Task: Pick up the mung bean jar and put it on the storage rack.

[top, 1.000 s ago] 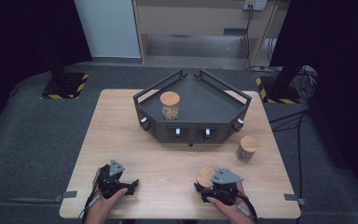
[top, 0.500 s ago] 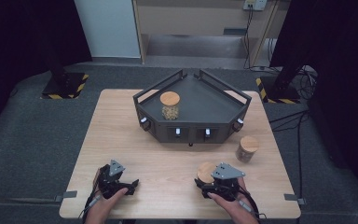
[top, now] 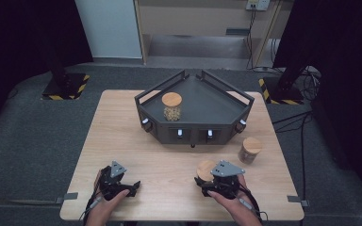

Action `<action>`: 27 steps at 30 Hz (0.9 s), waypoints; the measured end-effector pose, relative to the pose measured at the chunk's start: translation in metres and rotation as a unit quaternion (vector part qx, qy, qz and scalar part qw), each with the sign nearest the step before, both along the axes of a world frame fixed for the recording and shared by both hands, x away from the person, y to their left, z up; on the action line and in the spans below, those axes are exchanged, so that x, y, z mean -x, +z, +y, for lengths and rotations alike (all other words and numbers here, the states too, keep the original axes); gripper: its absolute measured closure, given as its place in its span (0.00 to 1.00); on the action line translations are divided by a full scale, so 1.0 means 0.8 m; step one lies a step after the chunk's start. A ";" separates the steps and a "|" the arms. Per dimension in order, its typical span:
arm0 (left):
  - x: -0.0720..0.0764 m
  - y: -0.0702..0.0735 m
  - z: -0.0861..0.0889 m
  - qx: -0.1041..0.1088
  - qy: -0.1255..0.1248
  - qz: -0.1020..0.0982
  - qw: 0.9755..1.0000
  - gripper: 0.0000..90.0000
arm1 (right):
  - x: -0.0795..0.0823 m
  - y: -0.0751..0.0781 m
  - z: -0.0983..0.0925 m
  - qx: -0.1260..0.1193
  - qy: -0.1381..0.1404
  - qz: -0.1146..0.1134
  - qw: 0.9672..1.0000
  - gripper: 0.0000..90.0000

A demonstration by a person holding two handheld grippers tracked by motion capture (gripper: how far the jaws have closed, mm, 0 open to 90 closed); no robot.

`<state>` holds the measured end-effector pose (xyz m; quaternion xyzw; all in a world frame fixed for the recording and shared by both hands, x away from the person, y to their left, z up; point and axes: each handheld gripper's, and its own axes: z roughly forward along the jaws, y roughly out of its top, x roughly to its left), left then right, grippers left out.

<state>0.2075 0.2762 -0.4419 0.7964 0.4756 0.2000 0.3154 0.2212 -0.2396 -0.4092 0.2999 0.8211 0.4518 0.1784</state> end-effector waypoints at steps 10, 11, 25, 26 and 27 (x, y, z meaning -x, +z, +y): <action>0.000 0.000 0.000 0.000 0.000 0.000 1.000 0.00 | -0.008 0.012 0.004 -0.005 -0.007 0.002 1.000 0.28; 0.000 0.000 0.000 0.000 0.000 0.000 1.000 0.00 | -0.009 0.013 0.004 -0.003 -0.007 0.002 1.000 0.28; 0.000 0.000 0.000 0.000 0.001 0.000 1.000 0.00 | -0.021 0.040 0.003 -0.003 -0.029 -0.001 1.000 0.28; 0.000 0.000 0.000 0.000 0.001 0.000 1.000 0.00 | -0.022 0.042 0.003 -0.004 -0.030 -0.002 1.000 0.28; 0.000 0.000 -0.001 0.000 0.001 0.000 1.000 0.00 | -0.023 0.043 0.003 -0.006 -0.031 -0.002 0.999 0.28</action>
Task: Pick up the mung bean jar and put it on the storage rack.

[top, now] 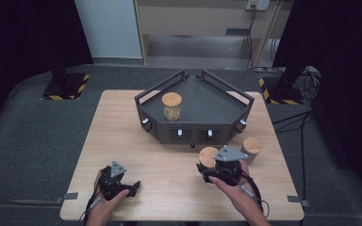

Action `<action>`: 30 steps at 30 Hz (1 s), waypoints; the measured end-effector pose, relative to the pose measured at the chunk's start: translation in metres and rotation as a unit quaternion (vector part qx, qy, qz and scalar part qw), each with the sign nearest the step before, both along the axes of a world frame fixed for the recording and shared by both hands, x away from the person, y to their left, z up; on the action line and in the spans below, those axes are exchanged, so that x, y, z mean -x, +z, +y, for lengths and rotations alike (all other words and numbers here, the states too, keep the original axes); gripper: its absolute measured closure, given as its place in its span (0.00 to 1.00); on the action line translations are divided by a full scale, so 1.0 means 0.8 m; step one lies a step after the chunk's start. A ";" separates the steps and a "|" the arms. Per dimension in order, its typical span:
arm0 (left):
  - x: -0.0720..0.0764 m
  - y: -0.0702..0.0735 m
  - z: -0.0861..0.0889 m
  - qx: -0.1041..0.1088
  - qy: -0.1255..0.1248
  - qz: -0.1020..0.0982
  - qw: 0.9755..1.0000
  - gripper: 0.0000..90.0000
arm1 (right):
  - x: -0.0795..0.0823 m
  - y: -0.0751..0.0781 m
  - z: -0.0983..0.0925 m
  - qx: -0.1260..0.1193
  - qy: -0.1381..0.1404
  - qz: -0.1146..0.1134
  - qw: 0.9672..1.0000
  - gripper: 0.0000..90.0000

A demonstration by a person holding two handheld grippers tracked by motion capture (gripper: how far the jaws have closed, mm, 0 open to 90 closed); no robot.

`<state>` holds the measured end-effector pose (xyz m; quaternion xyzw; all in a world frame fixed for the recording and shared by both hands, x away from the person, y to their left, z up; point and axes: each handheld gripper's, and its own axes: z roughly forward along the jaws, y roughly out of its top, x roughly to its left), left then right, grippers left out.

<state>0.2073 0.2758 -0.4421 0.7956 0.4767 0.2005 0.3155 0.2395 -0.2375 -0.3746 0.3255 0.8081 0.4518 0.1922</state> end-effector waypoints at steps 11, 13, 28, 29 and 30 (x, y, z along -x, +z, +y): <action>0.000 0.000 0.000 0.000 0.001 0.000 1.000 0.00 | -0.009 0.022 0.001 -0.002 -0.009 -0.007 1.000 0.28; 0.000 0.000 0.000 0.000 0.001 0.000 1.000 0.00 | -0.011 0.025 0.000 -0.006 -0.010 -0.007 1.000 0.28; 0.000 0.000 0.000 0.000 0.001 0.000 1.000 0.00 | -0.020 0.045 -0.005 -0.018 -0.024 -0.003 1.000 0.28; 0.000 0.000 0.000 0.000 0.001 0.000 1.000 0.00 | -0.020 0.047 -0.005 -0.018 -0.024 -0.006 1.000 0.28; 0.000 0.000 0.000 0.000 0.001 0.000 1.000 0.00 | -0.020 0.049 -0.005 -0.017 -0.025 -0.007 1.000 0.28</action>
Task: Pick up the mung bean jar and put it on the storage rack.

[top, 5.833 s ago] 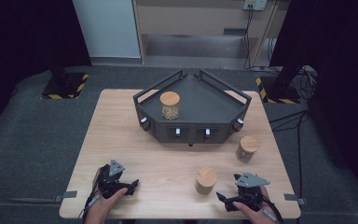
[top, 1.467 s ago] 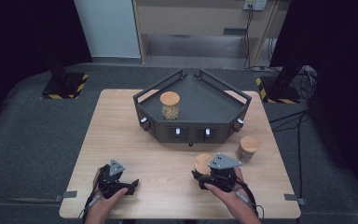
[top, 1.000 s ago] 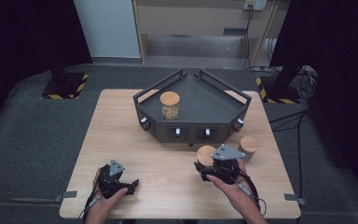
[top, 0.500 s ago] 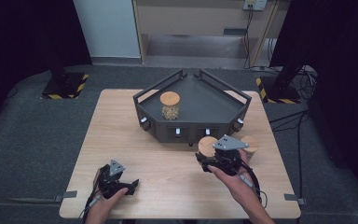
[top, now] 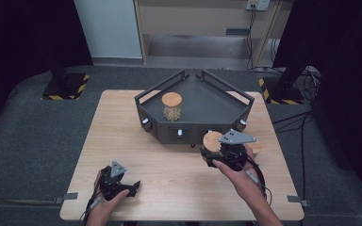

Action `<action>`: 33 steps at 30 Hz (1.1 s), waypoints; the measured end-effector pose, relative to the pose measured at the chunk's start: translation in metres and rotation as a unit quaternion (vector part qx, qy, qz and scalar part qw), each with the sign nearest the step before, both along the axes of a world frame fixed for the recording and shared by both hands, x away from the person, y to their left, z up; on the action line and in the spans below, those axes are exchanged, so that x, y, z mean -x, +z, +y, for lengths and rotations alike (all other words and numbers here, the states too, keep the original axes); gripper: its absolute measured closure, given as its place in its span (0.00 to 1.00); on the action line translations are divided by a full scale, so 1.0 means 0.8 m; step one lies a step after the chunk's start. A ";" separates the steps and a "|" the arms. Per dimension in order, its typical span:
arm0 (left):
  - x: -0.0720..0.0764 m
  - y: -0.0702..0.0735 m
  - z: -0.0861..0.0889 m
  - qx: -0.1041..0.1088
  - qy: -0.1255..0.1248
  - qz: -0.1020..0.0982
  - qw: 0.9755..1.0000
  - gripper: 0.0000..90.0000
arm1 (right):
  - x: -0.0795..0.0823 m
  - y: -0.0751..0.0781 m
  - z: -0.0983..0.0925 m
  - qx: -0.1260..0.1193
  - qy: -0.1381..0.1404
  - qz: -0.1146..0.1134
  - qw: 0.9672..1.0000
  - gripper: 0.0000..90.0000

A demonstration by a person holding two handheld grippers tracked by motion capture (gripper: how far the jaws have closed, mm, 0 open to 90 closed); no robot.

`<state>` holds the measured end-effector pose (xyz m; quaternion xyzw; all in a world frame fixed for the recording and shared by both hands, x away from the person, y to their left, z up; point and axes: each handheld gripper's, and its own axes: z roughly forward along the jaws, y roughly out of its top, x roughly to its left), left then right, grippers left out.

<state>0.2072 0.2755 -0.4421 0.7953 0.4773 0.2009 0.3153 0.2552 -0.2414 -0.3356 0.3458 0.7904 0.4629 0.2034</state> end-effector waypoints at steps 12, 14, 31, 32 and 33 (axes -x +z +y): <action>0.000 0.000 0.000 0.000 0.000 0.000 1.000 0.00 | 0.000 0.022 -0.004 -0.003 -0.010 -0.011 1.000 0.28; 0.000 0.000 0.000 0.000 0.000 0.000 1.000 0.00 | 0.000 0.026 -0.005 -0.004 -0.010 -0.013 1.000 0.28; 0.000 0.000 0.000 0.000 0.001 0.000 1.000 0.00 | -0.001 0.040 0.012 0.001 0.000 -0.017 1.000 0.28; 0.000 0.000 0.000 0.000 0.001 0.000 1.000 0.00 | -0.002 0.041 0.014 0.004 0.001 -0.017 1.000 0.28; 0.000 0.000 0.000 0.000 0.001 0.000 1.000 0.00 | -0.002 0.041 0.015 0.004 0.001 -0.017 1.000 0.28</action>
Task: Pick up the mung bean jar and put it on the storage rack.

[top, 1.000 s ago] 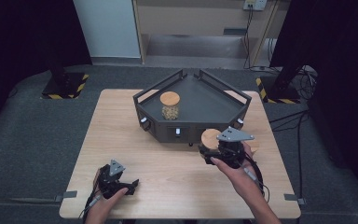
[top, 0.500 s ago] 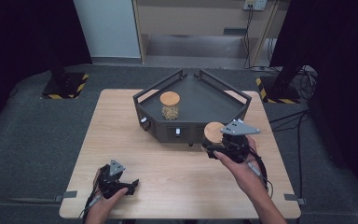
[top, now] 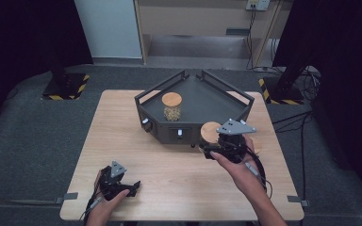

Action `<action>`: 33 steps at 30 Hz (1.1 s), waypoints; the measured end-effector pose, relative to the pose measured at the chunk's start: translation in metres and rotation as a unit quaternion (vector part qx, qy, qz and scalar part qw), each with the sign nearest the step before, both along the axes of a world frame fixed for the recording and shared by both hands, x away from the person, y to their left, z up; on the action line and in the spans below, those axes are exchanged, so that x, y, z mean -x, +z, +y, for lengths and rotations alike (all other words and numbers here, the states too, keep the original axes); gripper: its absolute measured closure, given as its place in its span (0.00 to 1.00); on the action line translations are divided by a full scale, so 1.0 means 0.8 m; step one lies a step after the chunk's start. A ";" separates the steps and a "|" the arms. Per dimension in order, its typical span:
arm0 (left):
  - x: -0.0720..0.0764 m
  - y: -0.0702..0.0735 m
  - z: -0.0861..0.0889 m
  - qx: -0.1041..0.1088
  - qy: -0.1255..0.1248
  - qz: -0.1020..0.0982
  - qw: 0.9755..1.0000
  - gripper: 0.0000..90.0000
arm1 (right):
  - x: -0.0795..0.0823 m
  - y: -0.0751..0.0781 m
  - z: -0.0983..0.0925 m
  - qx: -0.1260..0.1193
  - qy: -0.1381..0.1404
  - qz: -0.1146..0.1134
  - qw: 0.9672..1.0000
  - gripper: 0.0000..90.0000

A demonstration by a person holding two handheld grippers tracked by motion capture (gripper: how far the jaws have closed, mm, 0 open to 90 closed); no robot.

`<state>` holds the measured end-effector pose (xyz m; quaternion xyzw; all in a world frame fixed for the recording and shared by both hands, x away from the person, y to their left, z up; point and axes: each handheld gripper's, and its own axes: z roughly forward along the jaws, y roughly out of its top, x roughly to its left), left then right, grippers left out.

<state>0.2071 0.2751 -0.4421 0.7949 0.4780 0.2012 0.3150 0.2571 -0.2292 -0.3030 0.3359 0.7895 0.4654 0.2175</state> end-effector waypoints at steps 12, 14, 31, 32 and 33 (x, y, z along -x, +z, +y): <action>0.000 0.000 0.000 0.000 0.000 0.000 1.000 0.00 | -0.017 0.003 0.013 -0.001 -0.013 0.006 1.000 0.28; 0.000 0.000 0.000 0.000 0.000 0.000 1.000 0.00 | -0.021 0.004 0.014 0.001 -0.016 0.007 1.000 0.28; 0.000 0.000 0.000 0.000 0.000 0.000 1.000 0.00 | -0.038 0.016 0.018 0.002 -0.027 0.005 1.000 0.28; 0.000 0.000 0.000 0.000 0.000 0.000 1.000 0.00 | -0.039 0.017 0.018 0.003 -0.025 0.002 1.000 0.28; 0.000 0.000 0.000 0.000 0.000 0.000 1.000 0.00 | -0.040 0.018 0.019 0.003 -0.026 0.004 1.000 0.28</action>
